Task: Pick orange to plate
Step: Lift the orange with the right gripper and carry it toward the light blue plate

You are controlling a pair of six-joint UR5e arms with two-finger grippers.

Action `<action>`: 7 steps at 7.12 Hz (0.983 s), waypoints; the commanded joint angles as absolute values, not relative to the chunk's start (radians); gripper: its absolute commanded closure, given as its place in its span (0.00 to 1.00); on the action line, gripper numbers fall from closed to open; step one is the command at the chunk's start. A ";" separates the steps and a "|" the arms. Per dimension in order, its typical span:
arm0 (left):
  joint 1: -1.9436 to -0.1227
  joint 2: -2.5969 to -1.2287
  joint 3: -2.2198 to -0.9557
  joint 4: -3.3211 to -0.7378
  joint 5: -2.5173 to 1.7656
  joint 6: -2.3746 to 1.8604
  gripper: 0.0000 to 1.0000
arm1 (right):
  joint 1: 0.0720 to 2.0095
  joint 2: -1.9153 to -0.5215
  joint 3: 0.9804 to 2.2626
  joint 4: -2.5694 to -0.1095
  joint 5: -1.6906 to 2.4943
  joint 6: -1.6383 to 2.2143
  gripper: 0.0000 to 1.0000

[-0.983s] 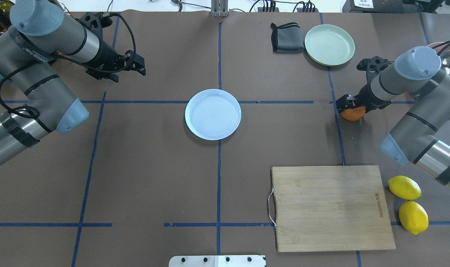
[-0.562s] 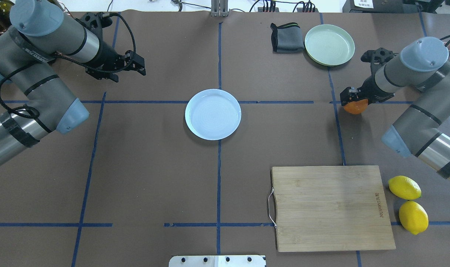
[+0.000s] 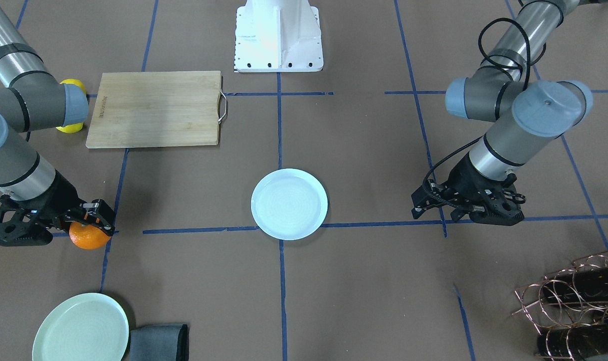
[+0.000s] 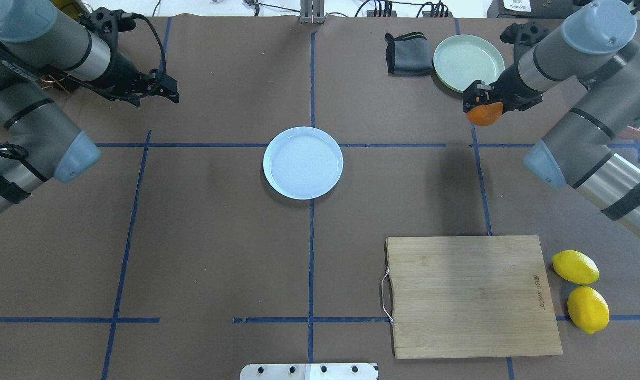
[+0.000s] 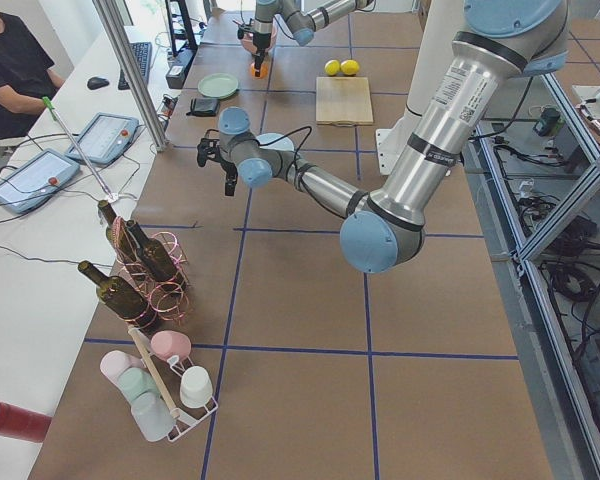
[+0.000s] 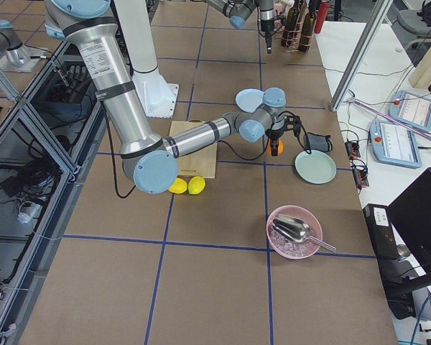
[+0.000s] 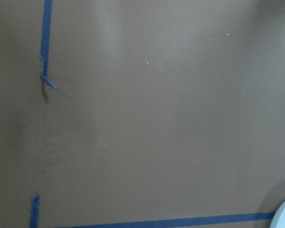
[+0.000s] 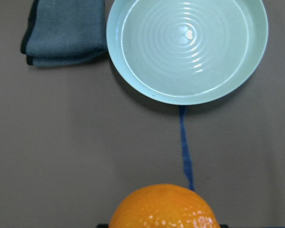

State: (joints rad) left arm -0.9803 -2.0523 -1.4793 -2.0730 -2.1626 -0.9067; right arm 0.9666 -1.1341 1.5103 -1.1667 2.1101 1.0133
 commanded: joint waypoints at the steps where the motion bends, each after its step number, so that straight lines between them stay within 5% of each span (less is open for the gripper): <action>1: -1.049 -2.019 -1.494 -1.960 -2.163 -0.629 0.00 | 0.875 -1.010 1.502 -1.175 2.094 1.220 1.00; 7: -1.206 -1.987 -1.517 -1.910 -2.324 -0.508 0.00 | 0.600 -0.672 1.202 -1.173 1.861 1.377 1.00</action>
State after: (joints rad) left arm -1.1873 -1.9888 -1.5138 -1.9104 -2.2901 -0.5086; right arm 0.6532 -0.7264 1.2628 -1.1741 1.9036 1.3538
